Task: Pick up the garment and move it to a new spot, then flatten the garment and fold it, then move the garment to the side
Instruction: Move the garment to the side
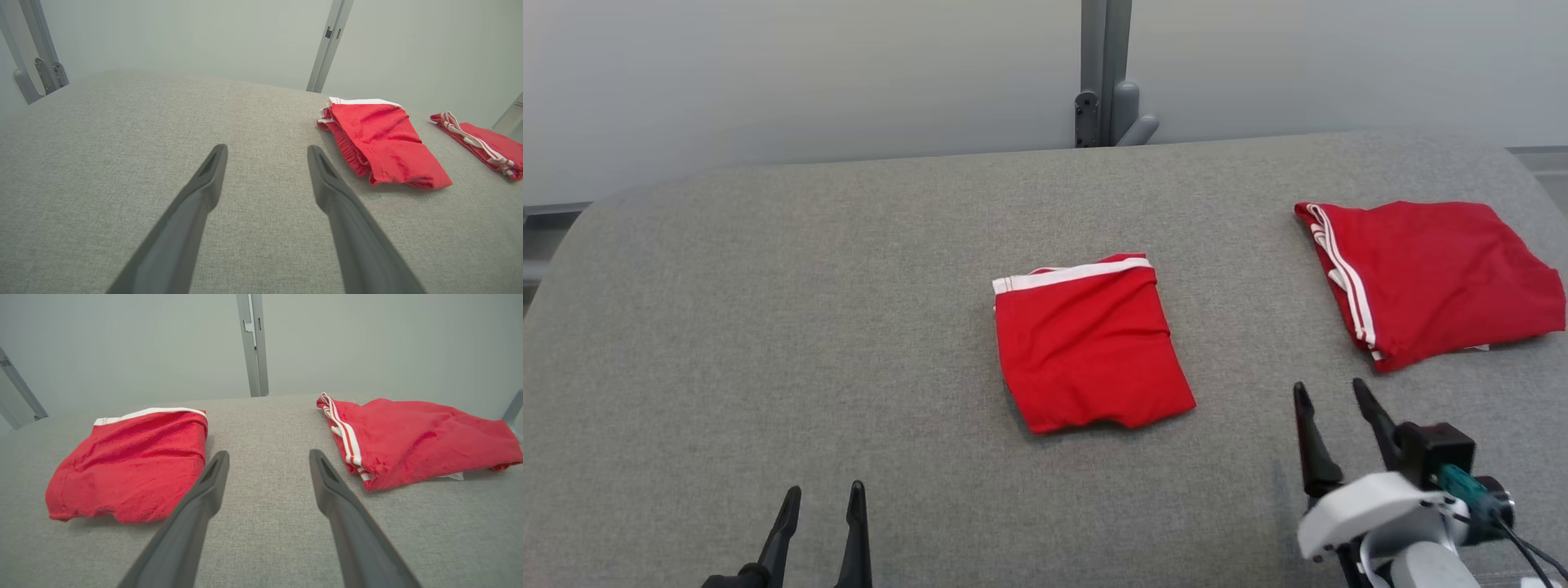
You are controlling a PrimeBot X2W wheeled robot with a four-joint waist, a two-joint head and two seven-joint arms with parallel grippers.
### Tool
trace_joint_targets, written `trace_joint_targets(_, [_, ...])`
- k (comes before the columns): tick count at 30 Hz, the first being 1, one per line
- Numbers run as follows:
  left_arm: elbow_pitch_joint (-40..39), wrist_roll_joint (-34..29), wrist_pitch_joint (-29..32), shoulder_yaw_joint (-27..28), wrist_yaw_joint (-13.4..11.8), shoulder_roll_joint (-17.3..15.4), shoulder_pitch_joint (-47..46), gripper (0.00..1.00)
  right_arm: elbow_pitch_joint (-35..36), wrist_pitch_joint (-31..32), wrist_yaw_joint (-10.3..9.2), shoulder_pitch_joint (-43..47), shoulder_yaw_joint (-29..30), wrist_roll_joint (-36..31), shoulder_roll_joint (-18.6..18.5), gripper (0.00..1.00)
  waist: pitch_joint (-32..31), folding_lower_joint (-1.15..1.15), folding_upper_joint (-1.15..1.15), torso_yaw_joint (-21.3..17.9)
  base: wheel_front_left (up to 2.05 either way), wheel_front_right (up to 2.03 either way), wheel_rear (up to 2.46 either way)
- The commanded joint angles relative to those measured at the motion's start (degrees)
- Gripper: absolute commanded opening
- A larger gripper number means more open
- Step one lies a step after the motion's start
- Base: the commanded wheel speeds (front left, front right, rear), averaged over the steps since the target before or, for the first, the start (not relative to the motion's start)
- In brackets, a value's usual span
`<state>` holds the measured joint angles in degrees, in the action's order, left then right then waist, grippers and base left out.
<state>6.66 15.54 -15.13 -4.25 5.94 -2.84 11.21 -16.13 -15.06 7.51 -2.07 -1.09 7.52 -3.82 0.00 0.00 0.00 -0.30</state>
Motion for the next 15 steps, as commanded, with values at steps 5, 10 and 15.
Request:
trace_joint_targets(5, [-0.51, 1.9, 0.01, -2.64, -0.91, -0.12, -3.17, 1.0, -9.58, 14.22, -0.06, -12.68, -7.64, 5.44, -1.82, 1.0, 4.98, 0.0, 0.0, 3.52, 0.0, 0.0, 0.0])
trace_joint_targets(10, [-0.19, 3.11, 0.01, -6.61, -1.07, -0.21, -7.04, 1.0, -16.67, 25.69, -0.03, -22.78, -7.46, 9.25, -2.39, 1.0, 8.99, 0.0, 0.0, 8.43, 0.0, 0.0, 0.0])
trace_joint_targets(15, [-0.73, 4.9, 0.01, -9.24, -2.45, -0.14, -9.44, 1.0, -22.54, 29.96, -0.03, -28.76, -6.29, 10.81, -2.54, 1.0, 11.64, 0.0, 0.0, 12.74, 0.0, 0.0, 0.0])
